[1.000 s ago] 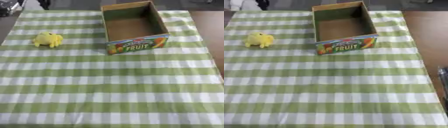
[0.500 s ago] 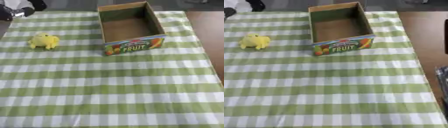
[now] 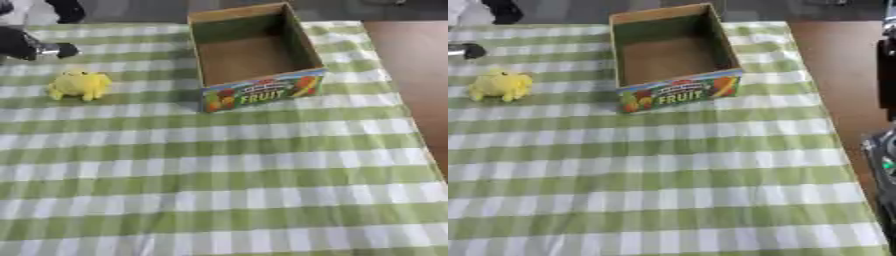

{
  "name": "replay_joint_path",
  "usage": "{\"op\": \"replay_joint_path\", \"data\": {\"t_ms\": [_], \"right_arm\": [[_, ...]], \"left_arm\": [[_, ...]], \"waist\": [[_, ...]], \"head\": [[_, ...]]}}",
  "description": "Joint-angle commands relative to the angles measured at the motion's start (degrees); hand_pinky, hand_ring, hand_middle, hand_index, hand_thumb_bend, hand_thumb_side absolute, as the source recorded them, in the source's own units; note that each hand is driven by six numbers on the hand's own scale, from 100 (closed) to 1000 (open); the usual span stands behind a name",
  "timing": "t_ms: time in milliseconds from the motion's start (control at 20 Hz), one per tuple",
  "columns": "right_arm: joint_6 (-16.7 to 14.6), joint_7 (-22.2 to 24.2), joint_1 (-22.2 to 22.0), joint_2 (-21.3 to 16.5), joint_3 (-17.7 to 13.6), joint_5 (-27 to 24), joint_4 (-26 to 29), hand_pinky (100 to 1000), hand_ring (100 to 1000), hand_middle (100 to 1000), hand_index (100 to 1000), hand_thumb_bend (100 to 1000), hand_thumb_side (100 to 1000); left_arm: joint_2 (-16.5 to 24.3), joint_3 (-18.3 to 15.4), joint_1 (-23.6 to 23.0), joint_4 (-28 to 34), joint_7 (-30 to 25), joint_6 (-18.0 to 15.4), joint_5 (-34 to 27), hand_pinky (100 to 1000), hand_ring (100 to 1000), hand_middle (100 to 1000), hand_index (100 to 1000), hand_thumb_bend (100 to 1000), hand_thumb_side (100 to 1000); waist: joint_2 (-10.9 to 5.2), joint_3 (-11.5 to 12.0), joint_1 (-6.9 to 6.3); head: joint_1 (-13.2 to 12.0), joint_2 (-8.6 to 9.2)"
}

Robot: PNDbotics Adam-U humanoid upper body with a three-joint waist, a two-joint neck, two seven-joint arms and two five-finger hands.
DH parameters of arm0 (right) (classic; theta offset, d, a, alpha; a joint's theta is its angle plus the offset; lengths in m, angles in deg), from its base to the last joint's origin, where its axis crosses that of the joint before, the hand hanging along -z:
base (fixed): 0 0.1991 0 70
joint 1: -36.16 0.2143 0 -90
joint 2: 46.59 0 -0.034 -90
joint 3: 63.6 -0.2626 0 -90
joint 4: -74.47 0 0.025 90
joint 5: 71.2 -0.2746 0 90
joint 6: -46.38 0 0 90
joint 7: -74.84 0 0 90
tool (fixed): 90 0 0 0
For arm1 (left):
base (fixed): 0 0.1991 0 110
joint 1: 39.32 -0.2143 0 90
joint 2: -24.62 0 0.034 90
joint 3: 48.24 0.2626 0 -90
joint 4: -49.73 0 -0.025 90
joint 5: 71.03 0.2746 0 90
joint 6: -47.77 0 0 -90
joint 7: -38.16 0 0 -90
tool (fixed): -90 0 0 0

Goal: Pick up objects on the table and place them in the box.

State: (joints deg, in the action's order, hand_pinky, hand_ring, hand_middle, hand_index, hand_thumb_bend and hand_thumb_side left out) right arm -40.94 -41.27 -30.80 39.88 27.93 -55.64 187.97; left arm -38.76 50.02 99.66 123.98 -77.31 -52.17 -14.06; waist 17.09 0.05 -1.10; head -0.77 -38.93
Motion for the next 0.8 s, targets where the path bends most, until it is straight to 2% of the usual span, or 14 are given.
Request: {"op": "replay_joint_path", "data": {"t_ms": [50, 200, 350, 400, 600, 800], "right_arm": [[-0.06, 0.23, 0.73, -1.50, 0.00, 0.24, 1.10, 788, 858, 651, 869, 100, 942], [0.02, 0.29, 0.66, -1.56, 0.02, 0.25, 1.10, 788, 858, 648, 866, 100, 941], [0.11, 0.35, 0.65, -1.58, 0.06, 0.24, 1.10, 788, 858, 646, 866, 100, 940], [0.12, 0.37, 0.65, -1.59, 0.08, 0.23, 1.10, 788, 858, 646, 866, 100, 940], [0.16, 0.39, 0.71, -1.59, 0.14, 0.19, 1.10, 789, 858, 644, 865, 100, 940], [0.15, 0.44, 0.76, -1.63, 0.22, 0.13, 1.10, 789, 858, 642, 864, 100, 939]], "left_arm": [[0.80, -0.32, 1.94, -3.04, -2.55, -1.85, 2.69, 855, 917, 875, 1000, 743, 780], [0.17, -0.76, 3.33, -6.18, -4.79, -3.89, 4.58, 857, 923, 884, 1000, 729, 729], [-0.23, -0.58, 4.28, -7.56, -4.99, -6.08, 6.54, 871, 929, 882, 995, 613, 651], [-0.35, -0.52, 4.54, -7.95, -4.69, -6.84, 7.24, 877, 927, 881, 945, 587, 641], [-1.29, -0.47, 5.66, -10.87, -3.53, -9.26, 9.02, 879, 929, 881, 987, 581, 636], [-2.24, -0.58, 7.25, -14.39, -5.06, -9.45, 11.18, 874, 935, 886, 1000, 582, 626]], "waist": [[-0.81, 0.07, 0.02], [-0.66, 0.08, 0.09], [-0.49, 0.05, 0.14], [-0.44, 0.04, 0.15], [-0.17, -0.09, 0.19], [0.04, -0.22, 0.17]], "head": [[0.20, 0.90], [0.21, 1.14], [0.24, 1.54], [0.23, 1.70], [0.16, 2.33], [-0.06, 2.65]]}}
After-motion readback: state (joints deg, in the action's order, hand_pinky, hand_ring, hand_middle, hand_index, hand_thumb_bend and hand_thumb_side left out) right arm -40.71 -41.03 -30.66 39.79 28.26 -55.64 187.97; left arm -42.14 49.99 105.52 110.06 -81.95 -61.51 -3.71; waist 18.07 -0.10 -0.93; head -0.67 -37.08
